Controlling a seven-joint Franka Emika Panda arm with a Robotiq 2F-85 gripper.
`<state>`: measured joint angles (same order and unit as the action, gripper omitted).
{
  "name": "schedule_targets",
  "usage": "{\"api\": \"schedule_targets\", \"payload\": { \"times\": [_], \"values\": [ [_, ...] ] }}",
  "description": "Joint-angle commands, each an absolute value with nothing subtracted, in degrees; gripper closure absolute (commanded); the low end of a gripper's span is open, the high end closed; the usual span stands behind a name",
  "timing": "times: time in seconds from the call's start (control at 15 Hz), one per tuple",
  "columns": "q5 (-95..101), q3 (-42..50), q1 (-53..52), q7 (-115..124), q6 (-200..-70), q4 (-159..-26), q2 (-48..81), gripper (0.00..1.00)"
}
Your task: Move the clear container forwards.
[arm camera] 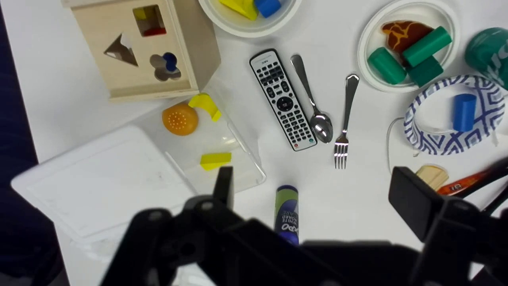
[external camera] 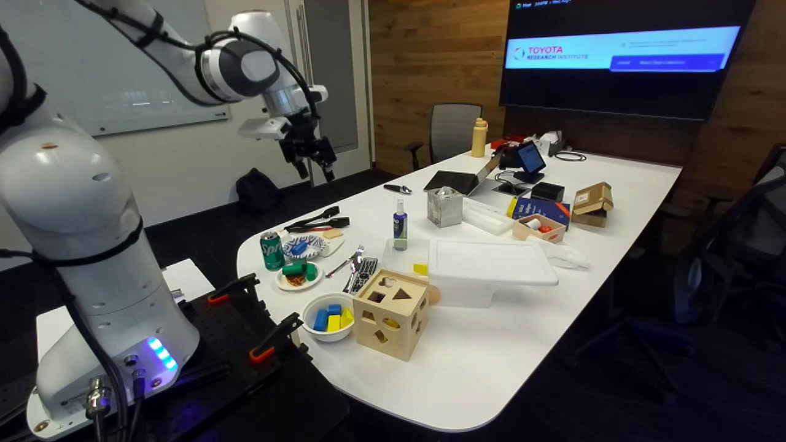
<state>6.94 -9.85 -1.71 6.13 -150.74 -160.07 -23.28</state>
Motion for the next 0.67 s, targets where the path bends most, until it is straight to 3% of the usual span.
{"api": "schedule_targets", "payload": {
  "times": [0.0,0.33,0.6],
  "values": [
    [22.50,-22.63,10.45,19.55,-166.56,-160.41,-11.99,0.00],
    [49.02,-40.72,32.10,42.33,-164.22,-157.98,-12.75,0.00],
    [65.17,-48.27,40.71,58.09,-158.92,-153.49,-4.50,0.00]
  ]
}}
